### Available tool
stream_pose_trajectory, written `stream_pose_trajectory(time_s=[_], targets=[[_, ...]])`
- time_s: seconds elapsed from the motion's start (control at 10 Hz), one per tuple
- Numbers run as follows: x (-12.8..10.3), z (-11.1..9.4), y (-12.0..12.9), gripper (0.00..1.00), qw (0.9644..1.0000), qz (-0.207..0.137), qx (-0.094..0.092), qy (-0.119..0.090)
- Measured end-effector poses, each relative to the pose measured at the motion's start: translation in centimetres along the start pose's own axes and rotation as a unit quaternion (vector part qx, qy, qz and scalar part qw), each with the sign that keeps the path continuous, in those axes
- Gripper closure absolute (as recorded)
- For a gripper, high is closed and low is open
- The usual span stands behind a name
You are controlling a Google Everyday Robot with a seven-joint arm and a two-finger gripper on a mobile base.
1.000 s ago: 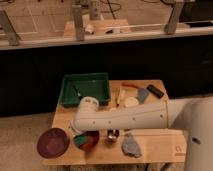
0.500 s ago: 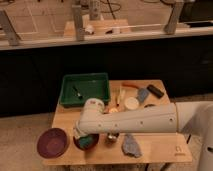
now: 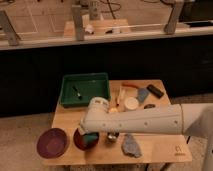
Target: Wipe red bowl with sponge
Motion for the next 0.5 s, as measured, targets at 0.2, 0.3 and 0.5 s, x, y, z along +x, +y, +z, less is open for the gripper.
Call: stream_pose_trajectory(time_s=[0.2,0.3,0.5], targets=[[1.2,0.6,-0.1,1.0,1.0,-0.007,0.0,0.004],[1.4,0.9,-0.4,1.0,0.9999,-0.011,0.003,0.005],[2.0,1.7,-1.5,1.0,0.9997,-0.02,0.014,0.005]])
